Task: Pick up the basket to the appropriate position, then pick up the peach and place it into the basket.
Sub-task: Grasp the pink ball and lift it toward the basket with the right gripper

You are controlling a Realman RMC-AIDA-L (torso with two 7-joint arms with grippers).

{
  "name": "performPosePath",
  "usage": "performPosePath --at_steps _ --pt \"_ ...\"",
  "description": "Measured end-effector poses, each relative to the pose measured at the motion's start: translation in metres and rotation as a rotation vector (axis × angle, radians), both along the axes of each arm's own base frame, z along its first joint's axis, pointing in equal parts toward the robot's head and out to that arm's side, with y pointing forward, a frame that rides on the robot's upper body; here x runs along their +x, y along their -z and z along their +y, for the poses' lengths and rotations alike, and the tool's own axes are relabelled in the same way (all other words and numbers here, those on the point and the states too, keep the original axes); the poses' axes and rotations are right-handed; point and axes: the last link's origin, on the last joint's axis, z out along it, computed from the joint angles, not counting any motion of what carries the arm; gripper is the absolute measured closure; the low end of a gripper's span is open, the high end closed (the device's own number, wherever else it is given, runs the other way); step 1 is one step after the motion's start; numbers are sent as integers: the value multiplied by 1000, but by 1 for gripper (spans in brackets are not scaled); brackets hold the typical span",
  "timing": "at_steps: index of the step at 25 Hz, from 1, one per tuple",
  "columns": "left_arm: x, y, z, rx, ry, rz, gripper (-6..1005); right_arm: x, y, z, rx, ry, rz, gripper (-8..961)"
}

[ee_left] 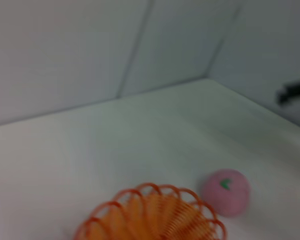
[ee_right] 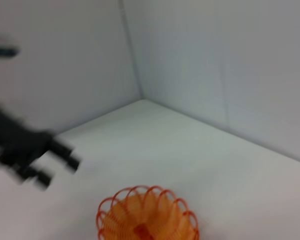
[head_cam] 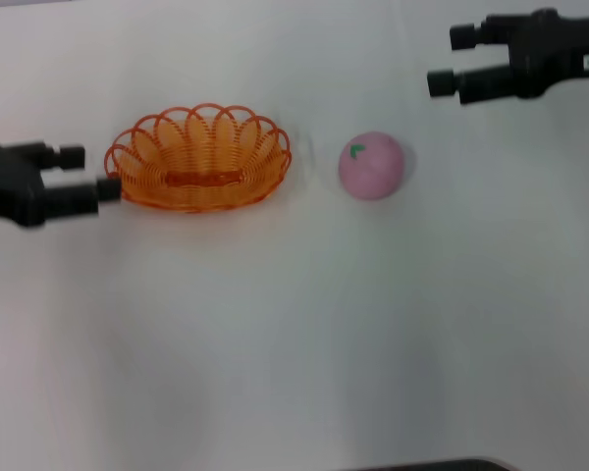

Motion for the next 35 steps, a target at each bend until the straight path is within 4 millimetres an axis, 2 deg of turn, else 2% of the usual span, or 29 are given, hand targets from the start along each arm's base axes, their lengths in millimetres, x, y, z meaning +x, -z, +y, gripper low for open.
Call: performPosePath --at_steps 5,9,13,19,24,30,35 --pt "-12 10 -22 -34 81 -10 368 -22 -15 24 -18 116 -15 38" --pt "-15 15 -29 -39 127 -23 230 -49 -23 39 -26 167 -105 38" --pt "-18 18 -32 -22 159 -40 111 -73 -18 49 -47 181 -235 38" --pt "-17 16 -35 -11 210 -54 111 -89 12 54 -113 175 -437 39" --pt "-16 15 -33 -6 224 -50 111 -94 46 53 -135 148 -567 59" --pt "-15 14 -31 -2 229 -45 111 -87 87 48 -185 125 -683 89" --pt "-14 15 -31 -6 232 -48 111 -76 107 48 -200 135 -722 114"
